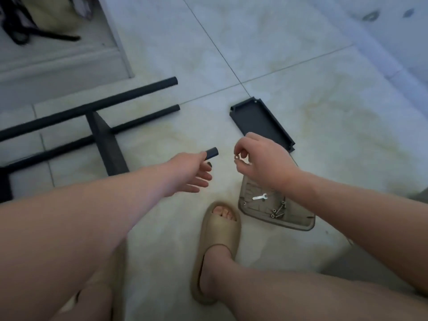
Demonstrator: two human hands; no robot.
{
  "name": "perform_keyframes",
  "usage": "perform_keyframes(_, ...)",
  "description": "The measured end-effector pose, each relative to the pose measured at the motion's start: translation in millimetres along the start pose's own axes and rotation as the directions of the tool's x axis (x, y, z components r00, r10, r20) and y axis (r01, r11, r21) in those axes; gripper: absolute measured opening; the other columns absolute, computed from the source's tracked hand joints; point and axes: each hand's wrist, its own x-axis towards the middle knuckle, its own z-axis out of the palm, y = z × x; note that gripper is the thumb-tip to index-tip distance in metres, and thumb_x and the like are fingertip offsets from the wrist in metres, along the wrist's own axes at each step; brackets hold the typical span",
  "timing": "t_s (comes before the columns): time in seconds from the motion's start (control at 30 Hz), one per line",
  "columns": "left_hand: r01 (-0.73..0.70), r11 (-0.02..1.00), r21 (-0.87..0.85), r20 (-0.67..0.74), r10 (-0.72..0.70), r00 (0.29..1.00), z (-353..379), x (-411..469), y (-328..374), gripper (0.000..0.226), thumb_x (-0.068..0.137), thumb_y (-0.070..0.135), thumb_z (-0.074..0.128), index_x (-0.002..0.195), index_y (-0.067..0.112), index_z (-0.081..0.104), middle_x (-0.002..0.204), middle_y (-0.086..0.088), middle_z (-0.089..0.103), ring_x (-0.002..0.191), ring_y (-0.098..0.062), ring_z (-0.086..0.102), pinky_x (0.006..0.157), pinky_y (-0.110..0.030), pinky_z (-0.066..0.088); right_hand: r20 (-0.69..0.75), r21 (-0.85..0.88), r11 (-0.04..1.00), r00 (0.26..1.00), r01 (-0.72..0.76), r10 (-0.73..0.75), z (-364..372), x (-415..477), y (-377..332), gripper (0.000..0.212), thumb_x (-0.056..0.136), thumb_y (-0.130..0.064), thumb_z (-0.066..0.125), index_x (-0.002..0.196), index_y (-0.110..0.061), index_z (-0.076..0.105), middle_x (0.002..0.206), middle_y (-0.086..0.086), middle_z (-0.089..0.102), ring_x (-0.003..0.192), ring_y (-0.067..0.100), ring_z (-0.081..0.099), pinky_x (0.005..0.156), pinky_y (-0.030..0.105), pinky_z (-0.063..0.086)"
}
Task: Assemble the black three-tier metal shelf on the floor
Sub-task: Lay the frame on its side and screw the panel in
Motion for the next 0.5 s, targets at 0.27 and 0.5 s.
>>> perform_keyframes(0.27, -0.078, 0.892, -0.446, 0.024, 0.099, 0.995, -104, -91, 6, 0.055, 0.107, 0.049, 0.034, 0.105, 0.005, 0.066, 0.092, -0.011, 0.077, 0.081, -0.023, 0.075, 0.075, -0.037, 0.054, -0.048, 0.027, 0.966, 0.966, 0.257, -0.255, -36, 21, -154, 0.013, 0.093, -0.024, 0.064, 0.105, -0.019, 0.066, 0.09, -0.015, 0.045, 0.075, 0.006, 0.042, 0.062, 0.024, 0.031)
perform_keyframes(0.5, -0.099, 0.833, -0.544, -0.06, 0.079, 0.995, -166, -116, -23, 0.056, 0.108, 0.044, 0.031, 0.084, 0.007, 0.065, 0.073, -0.007, 0.07, 0.067, -0.018, 0.064, 0.06, -0.028, 0.054, 0.013, 0.063, 0.912, 0.914, 0.404, -0.406, -7, 45, -236, 0.021, 0.093, -0.022, 0.066, 0.113, -0.019, 0.068, 0.096, -0.012, 0.049, 0.077, 0.008, 0.044, 0.071, 0.032, 0.043)
